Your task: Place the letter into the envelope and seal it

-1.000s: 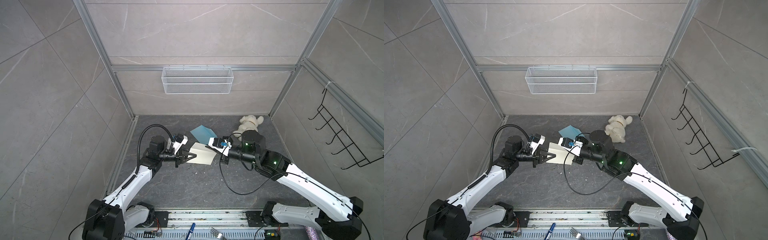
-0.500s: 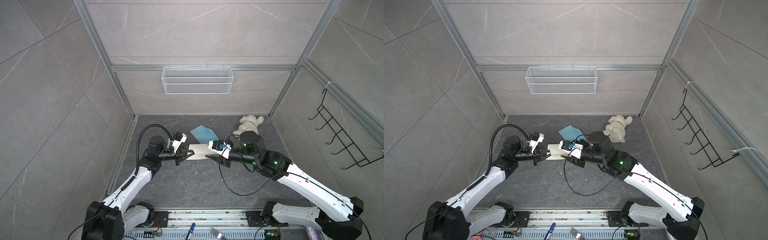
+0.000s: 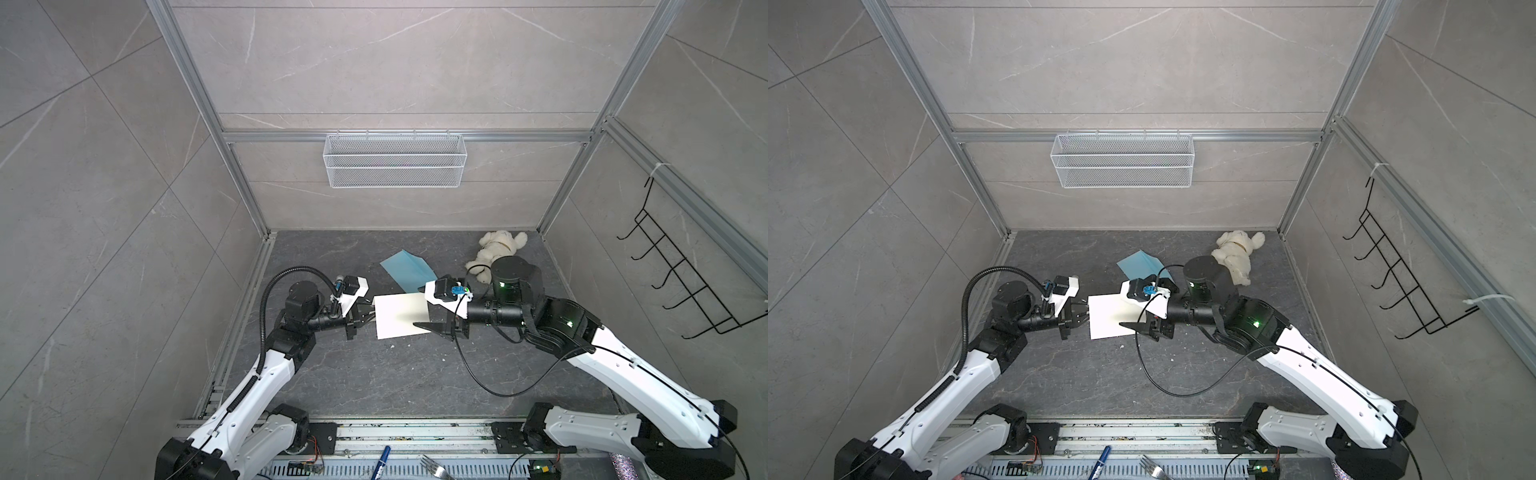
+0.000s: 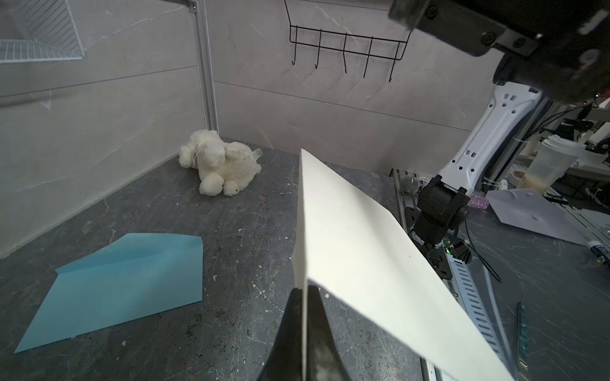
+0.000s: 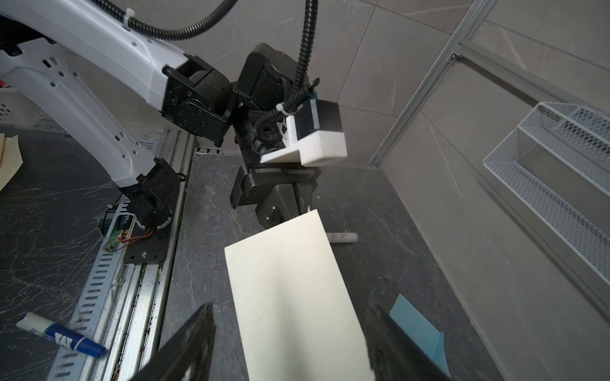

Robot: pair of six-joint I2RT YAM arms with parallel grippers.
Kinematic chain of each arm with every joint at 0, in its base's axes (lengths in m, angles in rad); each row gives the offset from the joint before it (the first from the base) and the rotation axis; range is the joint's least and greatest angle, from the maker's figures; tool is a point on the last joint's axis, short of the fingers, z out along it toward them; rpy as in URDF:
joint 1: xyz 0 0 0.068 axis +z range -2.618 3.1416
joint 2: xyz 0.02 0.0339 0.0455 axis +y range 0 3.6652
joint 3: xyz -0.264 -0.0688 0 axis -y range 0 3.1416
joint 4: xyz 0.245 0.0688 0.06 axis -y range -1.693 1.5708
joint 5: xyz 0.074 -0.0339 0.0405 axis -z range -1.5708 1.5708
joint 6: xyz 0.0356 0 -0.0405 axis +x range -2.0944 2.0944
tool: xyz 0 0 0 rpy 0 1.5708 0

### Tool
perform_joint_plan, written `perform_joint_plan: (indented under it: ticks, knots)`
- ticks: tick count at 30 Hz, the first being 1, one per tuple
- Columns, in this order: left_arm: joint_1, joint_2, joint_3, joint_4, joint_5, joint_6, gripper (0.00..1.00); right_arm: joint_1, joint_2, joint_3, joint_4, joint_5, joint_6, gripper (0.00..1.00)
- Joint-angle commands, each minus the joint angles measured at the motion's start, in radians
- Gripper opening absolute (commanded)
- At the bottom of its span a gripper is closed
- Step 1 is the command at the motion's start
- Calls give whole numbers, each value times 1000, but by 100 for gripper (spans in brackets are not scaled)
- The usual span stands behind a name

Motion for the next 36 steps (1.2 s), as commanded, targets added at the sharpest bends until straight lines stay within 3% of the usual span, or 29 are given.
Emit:
perform_joint_plan:
  ticks: [1,10,29,36]
  knots:
    - [3,-26,-1,-24,50,84,0,3,67,54,-57,-24,-11,70]
    - [4,-39,-2,-64,82,148,0,3,188,124,-66,-98,-17,58]
    - [3,-49,-4,-78,139,168,0,2,312,195,-109,-180,-31,35]
    - [3,-50,-3,-86,140,173,0,3,331,194,-139,-191,-40,20]
